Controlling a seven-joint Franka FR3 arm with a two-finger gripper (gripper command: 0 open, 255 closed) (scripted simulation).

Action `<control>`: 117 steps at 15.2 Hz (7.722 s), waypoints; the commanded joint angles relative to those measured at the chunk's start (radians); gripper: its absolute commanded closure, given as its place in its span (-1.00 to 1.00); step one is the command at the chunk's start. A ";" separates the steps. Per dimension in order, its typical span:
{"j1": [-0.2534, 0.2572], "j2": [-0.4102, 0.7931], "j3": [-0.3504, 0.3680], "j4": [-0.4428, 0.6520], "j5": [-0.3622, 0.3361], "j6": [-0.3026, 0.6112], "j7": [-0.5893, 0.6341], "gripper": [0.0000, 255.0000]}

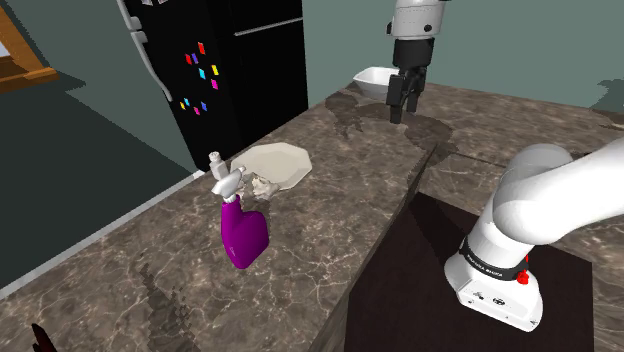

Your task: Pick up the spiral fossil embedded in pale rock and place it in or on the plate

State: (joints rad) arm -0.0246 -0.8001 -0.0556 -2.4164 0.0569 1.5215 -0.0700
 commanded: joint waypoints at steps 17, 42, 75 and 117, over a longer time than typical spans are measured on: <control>0.141 0.603 0.071 0.309 0.089 0.253 -0.128 -1.00; 0.266 1.240 0.178 0.851 0.087 0.315 -0.210 -1.00; 0.334 1.358 0.086 0.933 0.036 0.516 0.176 -1.00; 0.758 1.301 -0.174 0.759 -0.642 0.610 0.759 -1.00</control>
State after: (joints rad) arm 0.7439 0.3939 -0.2308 -1.6728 -0.5868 2.1413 0.7093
